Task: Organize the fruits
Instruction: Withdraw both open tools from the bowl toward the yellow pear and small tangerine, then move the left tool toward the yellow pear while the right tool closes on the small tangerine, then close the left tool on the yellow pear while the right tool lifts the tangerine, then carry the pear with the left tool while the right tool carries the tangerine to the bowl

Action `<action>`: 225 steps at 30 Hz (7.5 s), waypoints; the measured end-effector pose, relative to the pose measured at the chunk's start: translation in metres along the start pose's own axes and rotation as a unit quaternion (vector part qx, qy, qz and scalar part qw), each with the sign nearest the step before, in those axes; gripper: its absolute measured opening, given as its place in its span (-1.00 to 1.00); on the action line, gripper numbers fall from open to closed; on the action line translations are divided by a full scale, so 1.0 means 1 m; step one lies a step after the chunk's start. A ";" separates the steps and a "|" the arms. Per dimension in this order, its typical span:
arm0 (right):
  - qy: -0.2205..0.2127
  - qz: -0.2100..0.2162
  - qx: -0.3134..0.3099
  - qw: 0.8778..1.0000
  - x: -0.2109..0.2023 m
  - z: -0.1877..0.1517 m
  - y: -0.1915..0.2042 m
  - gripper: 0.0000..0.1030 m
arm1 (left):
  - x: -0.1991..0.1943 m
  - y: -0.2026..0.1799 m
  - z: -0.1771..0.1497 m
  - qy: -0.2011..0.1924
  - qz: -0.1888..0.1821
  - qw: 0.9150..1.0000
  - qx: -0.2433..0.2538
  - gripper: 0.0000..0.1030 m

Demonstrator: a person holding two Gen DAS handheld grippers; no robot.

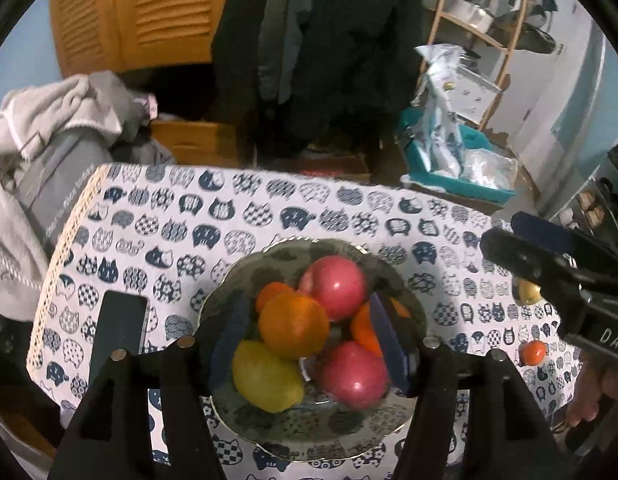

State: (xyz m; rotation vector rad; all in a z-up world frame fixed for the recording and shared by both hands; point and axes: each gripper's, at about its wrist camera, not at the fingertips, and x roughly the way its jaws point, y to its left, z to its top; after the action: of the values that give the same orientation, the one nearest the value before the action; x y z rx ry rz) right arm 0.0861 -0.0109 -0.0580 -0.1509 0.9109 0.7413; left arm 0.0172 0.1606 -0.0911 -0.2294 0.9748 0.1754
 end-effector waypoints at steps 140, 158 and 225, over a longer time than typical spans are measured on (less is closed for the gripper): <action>0.080 -0.192 0.292 0.934 -0.063 -0.220 -0.376 -0.04 | 0.200 -0.416 -0.043 0.148 -0.125 0.945 0.262 0.57; 0.083 -0.195 0.286 0.935 -0.059 -0.217 -0.376 -0.04 | 0.206 -0.417 -0.050 0.147 -0.138 0.941 0.273 0.35; -0.067 -0.137 0.123 0.981 -0.155 -0.075 -0.180 -0.05 | -0.041 -0.240 -0.004 -0.043 -0.128 0.974 0.180 0.35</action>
State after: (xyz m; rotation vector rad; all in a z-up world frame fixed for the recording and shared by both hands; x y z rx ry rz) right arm 0.0918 -0.2569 -0.0193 -0.0061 0.8256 0.3749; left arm 0.0512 -0.0730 -0.0315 -0.0126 0.8656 -0.2257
